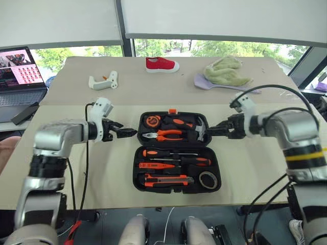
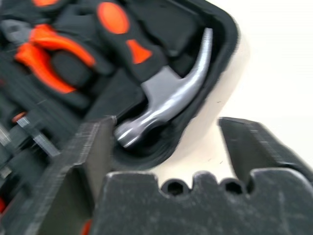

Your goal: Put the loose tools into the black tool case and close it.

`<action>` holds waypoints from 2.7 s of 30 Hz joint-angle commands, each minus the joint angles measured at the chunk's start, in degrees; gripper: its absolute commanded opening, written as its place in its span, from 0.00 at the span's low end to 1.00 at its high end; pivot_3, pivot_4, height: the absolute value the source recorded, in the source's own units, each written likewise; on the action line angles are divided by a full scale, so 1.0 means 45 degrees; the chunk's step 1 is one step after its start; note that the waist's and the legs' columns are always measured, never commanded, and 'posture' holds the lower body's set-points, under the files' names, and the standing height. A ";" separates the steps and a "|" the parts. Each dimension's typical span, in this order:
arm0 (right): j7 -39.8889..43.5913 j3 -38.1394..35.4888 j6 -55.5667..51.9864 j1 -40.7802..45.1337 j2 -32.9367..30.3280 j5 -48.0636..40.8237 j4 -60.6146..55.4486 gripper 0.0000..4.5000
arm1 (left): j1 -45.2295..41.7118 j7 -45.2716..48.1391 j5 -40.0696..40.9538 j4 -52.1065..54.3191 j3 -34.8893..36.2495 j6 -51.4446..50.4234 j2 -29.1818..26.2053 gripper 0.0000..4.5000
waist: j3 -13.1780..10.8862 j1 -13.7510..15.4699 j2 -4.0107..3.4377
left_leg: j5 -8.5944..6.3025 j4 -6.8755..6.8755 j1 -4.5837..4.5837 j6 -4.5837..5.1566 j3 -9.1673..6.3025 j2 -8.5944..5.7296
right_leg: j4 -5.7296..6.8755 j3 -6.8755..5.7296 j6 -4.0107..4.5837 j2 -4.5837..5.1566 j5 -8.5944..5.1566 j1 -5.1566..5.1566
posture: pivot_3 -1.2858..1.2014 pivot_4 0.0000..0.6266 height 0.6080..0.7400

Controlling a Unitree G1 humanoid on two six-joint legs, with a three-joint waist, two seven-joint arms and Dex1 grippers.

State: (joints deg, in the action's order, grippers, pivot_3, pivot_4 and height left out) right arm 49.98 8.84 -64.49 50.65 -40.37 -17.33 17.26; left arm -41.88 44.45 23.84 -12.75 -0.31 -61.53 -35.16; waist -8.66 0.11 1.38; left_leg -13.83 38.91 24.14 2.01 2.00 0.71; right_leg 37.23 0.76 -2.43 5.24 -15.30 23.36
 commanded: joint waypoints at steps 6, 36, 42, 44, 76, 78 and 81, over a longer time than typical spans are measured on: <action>-0.1116 0.0268 0.2324 0.1937 0.1121 0.1649 0.3699 1.00 | -0.1513 -0.1986 -0.0914 -0.2072 0.0447 0.1693 0.1786 1.00 | -0.0001 -0.0053 0.0002 | 0.0013 0.0010 0.0058 -0.0021 0.0007 -0.0012 | 0.0076 0.0006 -0.0010 0.0015 0.0007 0.0070 | 0.52 0.24 1.00; -0.0760 -0.1872 0.3743 0.1488 0.2053 0.0829 0.3532 0.00 | -0.1012 -0.1593 -0.0073 -0.2807 0.2463 0.4460 0.2774 0.00 | -0.0002 -0.0158 0.0004 | 0.0033 0.0018 0.0060 -0.0046 -0.0004 -0.0024 | 0.0170 0.0015 -0.0007 0.0032 0.0010 0.0107 | 0.52 0.24 1.00; -0.0401 -0.1978 0.3081 0.0437 0.1678 0.0529 0.1811 0.00 | -0.0595 -0.0915 -0.0030 -0.2578 0.2277 0.4427 0.2499 0.00 | -0.0002 -0.0185 0.0004 | 0.0054 0.0010 0.0121 -0.0075 -0.0001 -0.0025 | 0.0183 0.0023 0.0000 0.0027 0.0014 0.0187 | 0.52 0.24 1.00; -0.0492 -0.1846 0.3107 0.0164 0.1663 0.0600 0.1638 0.00 | -0.0677 -0.0909 0.0020 -0.2631 0.2281 0.3955 0.2431 0.00 | -0.0002 -0.0175 0.0004 | 0.0051 0.0011 0.0122 -0.0070 -0.0001 -0.0022 | 0.0181 0.0021 0.0000 0.0024 0.0014 0.0185 | 0.52 0.24 1.00; -0.0703 -0.1543 0.3511 -0.0019 0.2078 0.1017 0.1666 0.00 | -0.2036 -0.1236 -0.1668 -0.3559 0.0028 0.1409 0.2576 0.01 | -0.0001 -0.0185 0.0003 | 0.0048 0.0014 0.0109 -0.0062 -0.0002 -0.0030 | 0.0181 0.0021 -0.0001 0.0015 0.0014 0.0170 | 0.52 0.24 1.00; -0.0716 -0.1552 0.3507 -0.0039 0.2087 0.1007 0.1637 0.00 | -0.2109 -0.1045 -0.1728 -0.3535 0.0012 0.1510 0.2403 0.01 | -0.0001 -0.0183 0.0004 | 0.0049 0.0015 0.0109 -0.0063 -0.0002 -0.0031 | 0.0181 0.0021 0.0000 0.0016 0.0014 0.0169 | 0.52 0.24 1.00; -0.0699 -0.1546 0.3508 -0.0129 0.2104 0.0982 0.1558 0.00 | -0.2675 -0.1065 -0.1664 -0.3748 0.0397 0.1371 0.1970 0.01 | -0.0001 -0.0181 0.0004 | 0.0049 0.0014 0.0109 -0.0064 -0.0002 -0.0031 | 0.0181 0.0020 0.0000 0.0016 0.0014 0.0169 | 0.52 0.24 1.00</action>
State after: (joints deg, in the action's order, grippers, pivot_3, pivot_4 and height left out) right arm 45.59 1.88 -50.08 50.39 -31.08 -11.98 27.32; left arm -52.15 38.73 15.92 -28.39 1.55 -53.37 -25.52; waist -8.67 -0.70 1.40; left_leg -13.60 38.97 24.64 1.72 1.99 0.57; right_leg 38.05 0.86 -2.43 5.32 -15.24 24.13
